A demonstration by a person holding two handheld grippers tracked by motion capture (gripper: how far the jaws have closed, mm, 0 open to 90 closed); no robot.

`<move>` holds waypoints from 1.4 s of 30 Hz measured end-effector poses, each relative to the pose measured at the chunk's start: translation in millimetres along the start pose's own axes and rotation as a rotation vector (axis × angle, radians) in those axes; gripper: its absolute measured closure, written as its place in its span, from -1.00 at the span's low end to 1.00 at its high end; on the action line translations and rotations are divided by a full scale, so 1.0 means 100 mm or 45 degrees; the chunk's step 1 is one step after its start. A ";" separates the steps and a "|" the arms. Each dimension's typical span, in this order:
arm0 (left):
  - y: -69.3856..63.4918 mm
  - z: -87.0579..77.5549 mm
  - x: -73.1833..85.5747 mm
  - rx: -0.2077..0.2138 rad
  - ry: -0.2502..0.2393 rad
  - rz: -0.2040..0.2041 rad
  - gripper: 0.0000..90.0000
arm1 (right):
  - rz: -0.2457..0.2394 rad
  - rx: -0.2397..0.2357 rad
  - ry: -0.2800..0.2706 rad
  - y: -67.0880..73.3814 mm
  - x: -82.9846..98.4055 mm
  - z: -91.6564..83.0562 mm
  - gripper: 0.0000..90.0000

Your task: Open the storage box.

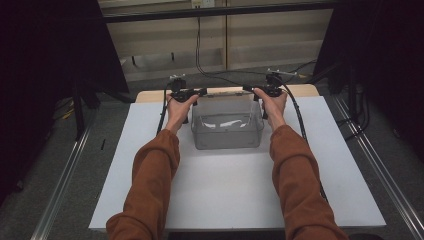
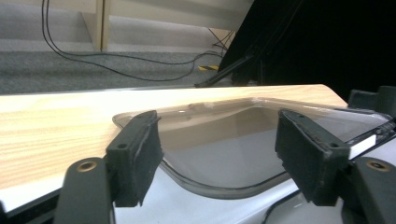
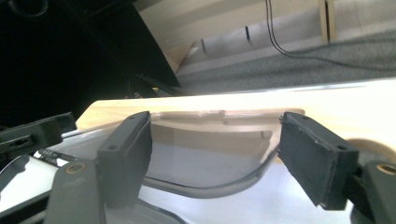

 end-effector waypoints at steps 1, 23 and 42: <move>-0.01 0.00 -0.01 -0.009 -0.007 0.030 -0.32 | -0.017 0.005 -0.007 0.00 -0.01 -0.01 -0.50; -0.05 -0.20 -0.05 -0.077 -0.071 0.177 -0.86 | -0.217 0.133 -0.176 -0.02 -0.10 -0.30 -0.87; -0.11 -0.58 -0.02 -0.057 -0.231 0.294 -0.93 | -0.412 0.234 -0.306 0.15 -0.04 -0.51 -0.93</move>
Point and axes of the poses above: each handheld gripper's, and its own axes: z roughly forward along the jaws, x roughly out of its underside, y roughly to its left, the point moved 7 cm from there along z, roughly forward along the jaws, and after that the axes turned 5 degrees about x, right-handed, at the moved point
